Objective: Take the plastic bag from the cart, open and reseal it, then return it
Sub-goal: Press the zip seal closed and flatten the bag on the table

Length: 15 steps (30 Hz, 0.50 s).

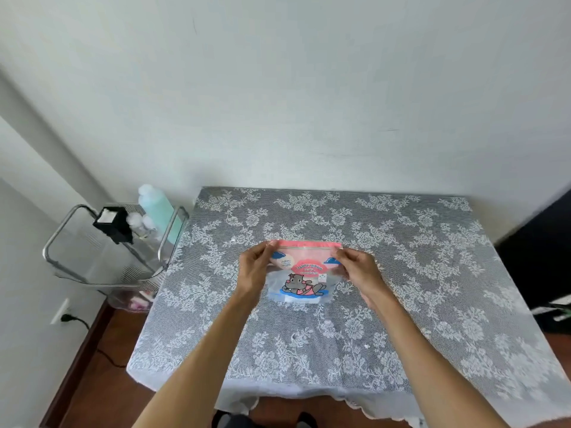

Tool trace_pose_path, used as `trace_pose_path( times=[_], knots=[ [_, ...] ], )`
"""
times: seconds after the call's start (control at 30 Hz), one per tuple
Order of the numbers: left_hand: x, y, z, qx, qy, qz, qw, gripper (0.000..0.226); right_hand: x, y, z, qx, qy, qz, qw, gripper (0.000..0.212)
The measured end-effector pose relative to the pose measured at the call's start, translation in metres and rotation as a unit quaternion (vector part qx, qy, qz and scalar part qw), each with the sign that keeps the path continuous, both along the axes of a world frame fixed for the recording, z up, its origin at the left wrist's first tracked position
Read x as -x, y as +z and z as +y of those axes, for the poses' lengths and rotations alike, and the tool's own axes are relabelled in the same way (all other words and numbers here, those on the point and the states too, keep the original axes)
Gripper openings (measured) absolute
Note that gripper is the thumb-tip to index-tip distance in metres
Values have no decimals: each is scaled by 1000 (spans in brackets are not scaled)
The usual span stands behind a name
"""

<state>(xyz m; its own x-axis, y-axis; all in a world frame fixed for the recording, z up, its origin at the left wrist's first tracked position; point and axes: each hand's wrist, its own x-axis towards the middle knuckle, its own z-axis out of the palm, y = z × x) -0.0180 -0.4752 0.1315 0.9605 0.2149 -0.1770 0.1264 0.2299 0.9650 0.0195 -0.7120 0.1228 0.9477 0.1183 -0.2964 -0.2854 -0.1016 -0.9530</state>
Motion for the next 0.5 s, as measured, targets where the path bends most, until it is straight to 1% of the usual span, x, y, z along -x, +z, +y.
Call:
trace_pose_path(
  times=[0.1,0.23,0.37,0.47,0.5],
  knots=[
    [0,-3,1,2,14,0,1000,19,1,3,6,13,-20,-22,999,37],
    [-1,-4,5,-5,7,-1,1000,24,2,8,10,-9,-34,-24,999,34],
    [-4,-2,7,-27,5,-2,1000,29,1,9,14,-41,-54,-27,997,24],
    [-4,0,7,-14,-21,11,1000,42,1,10,14,-44,-63,-44,996,31],
    [-4,0,8,-4,-31,14,999,42,1,10,14,-45,-68,-46,996,33]
  ],
)
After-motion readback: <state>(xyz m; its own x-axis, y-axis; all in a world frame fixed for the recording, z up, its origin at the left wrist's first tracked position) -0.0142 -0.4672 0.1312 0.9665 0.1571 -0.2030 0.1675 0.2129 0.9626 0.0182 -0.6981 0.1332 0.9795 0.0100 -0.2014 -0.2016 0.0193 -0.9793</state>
